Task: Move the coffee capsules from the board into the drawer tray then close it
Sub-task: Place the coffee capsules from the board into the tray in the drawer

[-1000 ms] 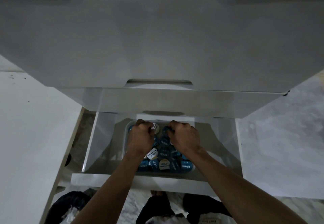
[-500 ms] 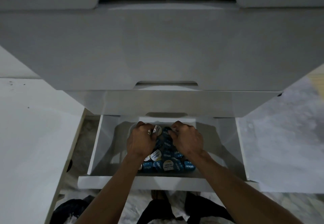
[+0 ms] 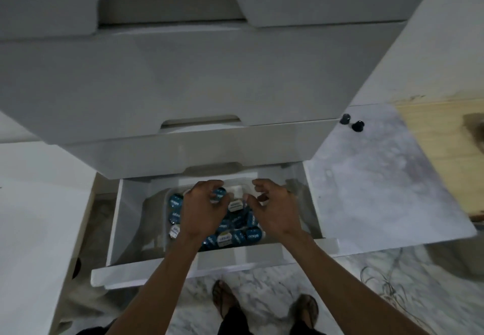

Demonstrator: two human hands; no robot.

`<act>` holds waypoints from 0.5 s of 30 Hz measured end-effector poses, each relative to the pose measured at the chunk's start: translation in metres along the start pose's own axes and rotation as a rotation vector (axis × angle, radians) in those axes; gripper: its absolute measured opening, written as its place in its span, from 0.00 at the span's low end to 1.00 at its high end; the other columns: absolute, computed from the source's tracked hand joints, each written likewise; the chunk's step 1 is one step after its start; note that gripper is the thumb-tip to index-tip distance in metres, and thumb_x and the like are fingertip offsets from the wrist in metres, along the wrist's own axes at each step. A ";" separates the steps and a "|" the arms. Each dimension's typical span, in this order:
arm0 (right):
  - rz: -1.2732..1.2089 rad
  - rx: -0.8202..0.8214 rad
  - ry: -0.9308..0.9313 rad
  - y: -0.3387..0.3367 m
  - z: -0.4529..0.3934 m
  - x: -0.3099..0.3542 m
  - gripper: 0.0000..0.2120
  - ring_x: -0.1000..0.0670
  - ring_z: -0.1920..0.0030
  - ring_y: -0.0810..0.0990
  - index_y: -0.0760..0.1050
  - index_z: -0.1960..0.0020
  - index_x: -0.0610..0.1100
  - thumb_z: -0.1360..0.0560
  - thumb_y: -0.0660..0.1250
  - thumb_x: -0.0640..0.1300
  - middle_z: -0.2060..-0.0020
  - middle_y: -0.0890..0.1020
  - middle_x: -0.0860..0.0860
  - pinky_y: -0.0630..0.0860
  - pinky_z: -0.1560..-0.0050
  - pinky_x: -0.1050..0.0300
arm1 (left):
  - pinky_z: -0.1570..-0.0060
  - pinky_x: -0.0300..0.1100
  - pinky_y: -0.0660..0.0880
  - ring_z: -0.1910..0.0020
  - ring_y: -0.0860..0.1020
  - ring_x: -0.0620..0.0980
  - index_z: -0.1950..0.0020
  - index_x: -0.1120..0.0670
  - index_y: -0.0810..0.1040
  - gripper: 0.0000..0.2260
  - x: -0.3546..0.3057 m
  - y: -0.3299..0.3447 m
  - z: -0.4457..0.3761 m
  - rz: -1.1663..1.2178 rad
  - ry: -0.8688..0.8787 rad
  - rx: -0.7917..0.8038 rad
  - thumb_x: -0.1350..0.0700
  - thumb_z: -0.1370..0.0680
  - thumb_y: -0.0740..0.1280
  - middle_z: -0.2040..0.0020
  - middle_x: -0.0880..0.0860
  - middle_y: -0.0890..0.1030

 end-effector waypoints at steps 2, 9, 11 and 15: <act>-0.028 -0.017 -0.012 -0.021 0.006 -0.004 0.18 0.54 0.58 0.82 0.78 0.40 0.45 0.27 0.73 0.51 0.50 0.84 0.50 0.81 0.55 0.59 | 0.57 0.30 0.73 0.58 0.80 0.43 0.44 0.54 0.82 0.14 -0.019 0.010 0.005 0.046 0.010 -0.011 0.51 0.28 0.75 0.47 0.52 0.83; -0.174 -0.130 -0.023 -0.153 0.023 -0.051 0.14 0.59 0.58 0.82 0.80 0.43 0.48 0.28 0.74 0.49 0.53 0.83 0.57 0.76 0.60 0.71 | 0.61 0.24 0.73 0.56 0.79 0.34 0.47 0.51 0.83 0.10 -0.127 0.077 0.027 0.176 0.073 -0.097 0.53 0.28 0.75 0.52 0.46 0.83; -0.170 -0.161 -0.008 -0.198 0.024 -0.082 0.14 0.60 0.58 0.82 0.80 0.43 0.49 0.28 0.74 0.50 0.54 0.83 0.57 0.76 0.61 0.70 | 0.61 0.25 0.74 0.55 0.79 0.33 0.47 0.51 0.83 0.10 -0.164 0.111 0.034 0.169 0.099 -0.101 0.52 0.28 0.75 0.53 0.44 0.83; -0.093 -0.163 0.052 -0.273 0.023 -0.146 0.15 0.60 0.59 0.82 0.79 0.42 0.48 0.26 0.72 0.52 0.53 0.83 0.55 0.75 0.61 0.72 | 0.60 0.24 0.73 0.56 0.79 0.33 0.47 0.50 0.82 0.10 -0.221 0.182 0.046 0.206 0.093 -0.043 0.52 0.28 0.75 0.52 0.43 0.83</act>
Point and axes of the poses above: each hand's wrist, its own z-axis away from the middle knuckle, its own y-axis out of the palm, x = y × z, the point moved 5 cm from there along -z, towards the middle knuckle
